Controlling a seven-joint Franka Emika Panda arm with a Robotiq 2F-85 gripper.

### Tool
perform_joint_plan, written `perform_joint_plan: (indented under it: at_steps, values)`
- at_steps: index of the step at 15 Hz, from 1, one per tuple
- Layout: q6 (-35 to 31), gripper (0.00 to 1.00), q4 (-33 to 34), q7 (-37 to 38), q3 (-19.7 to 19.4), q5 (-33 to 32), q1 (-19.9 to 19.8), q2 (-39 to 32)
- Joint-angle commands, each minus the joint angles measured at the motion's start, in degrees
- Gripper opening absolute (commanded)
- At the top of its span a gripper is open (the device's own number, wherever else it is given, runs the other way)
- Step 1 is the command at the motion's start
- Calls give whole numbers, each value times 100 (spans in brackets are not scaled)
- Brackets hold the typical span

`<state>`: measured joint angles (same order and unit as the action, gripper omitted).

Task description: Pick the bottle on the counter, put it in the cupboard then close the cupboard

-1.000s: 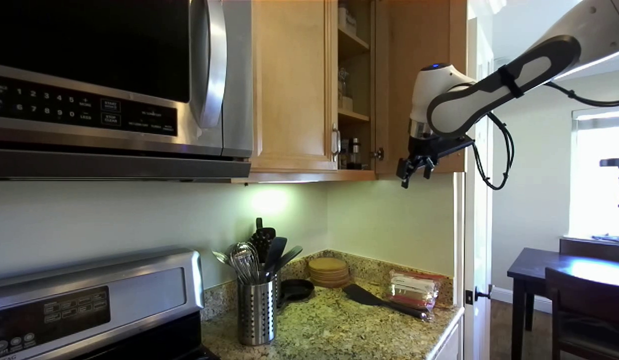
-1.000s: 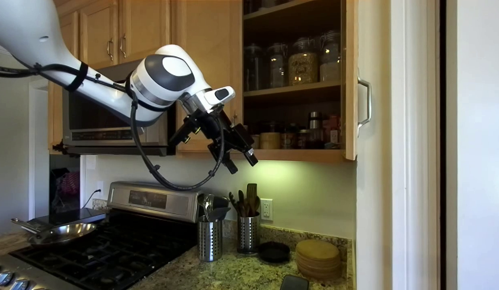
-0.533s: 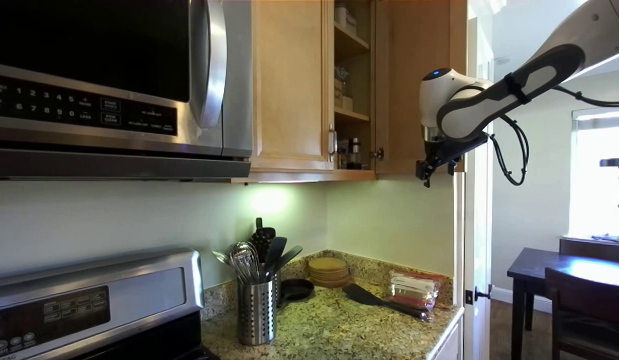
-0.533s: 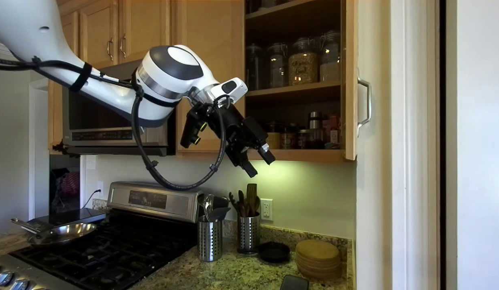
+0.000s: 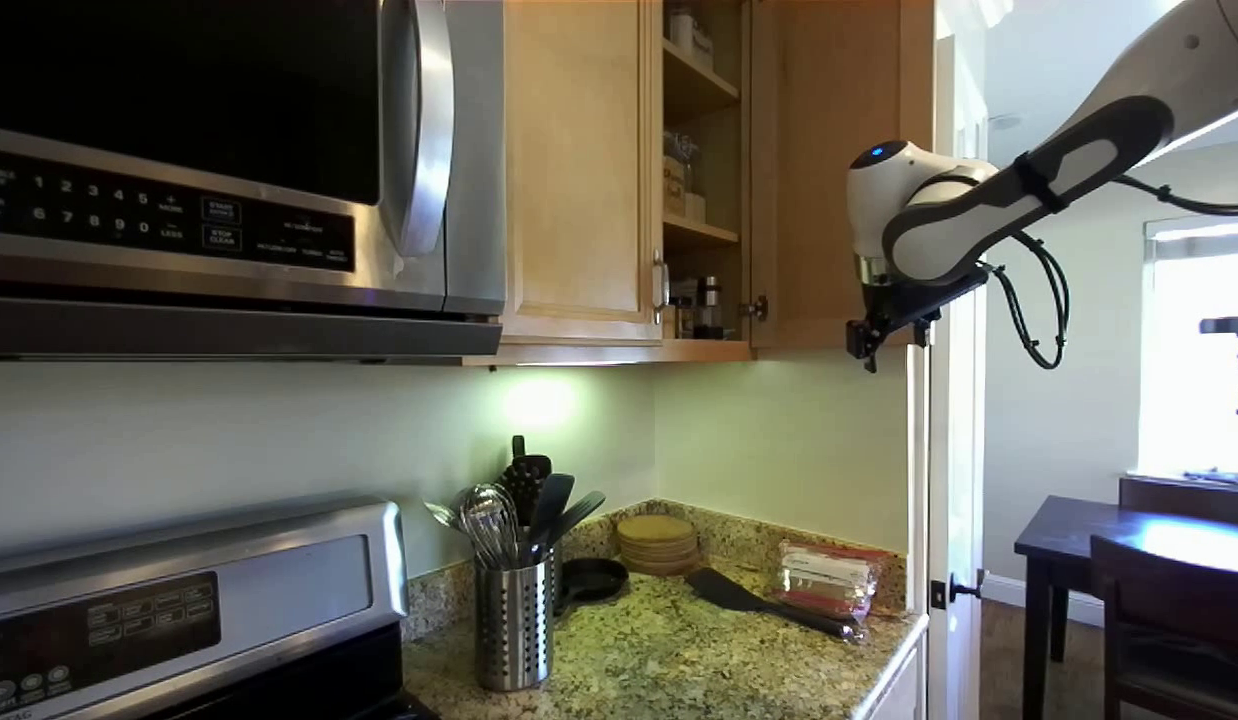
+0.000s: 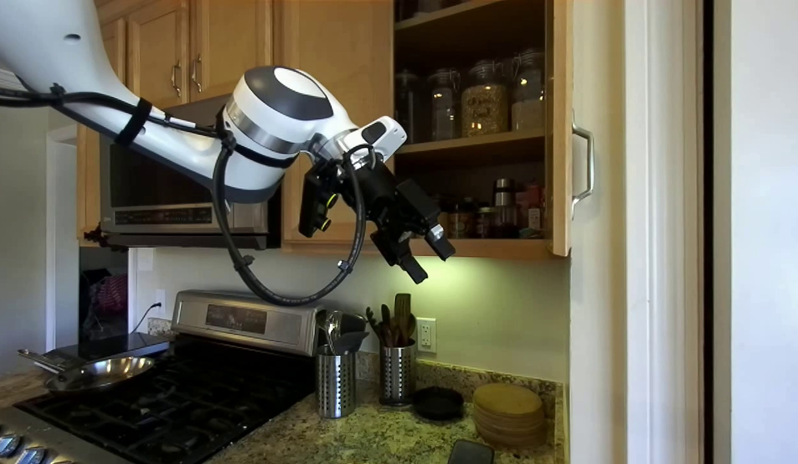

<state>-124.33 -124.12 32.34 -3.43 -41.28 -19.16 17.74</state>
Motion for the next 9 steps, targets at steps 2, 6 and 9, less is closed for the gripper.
perform_joint_plan:
  at_steps: [2, 6, 9]
  values:
    - [-145, 100, -66, -162, -216, 26, 156, 73]
    - [-974, 100, -259, -1134, -760, 265, 73, 379]
    - [-1325, 100, -247, -1928, -1196, 692, 6, 491]
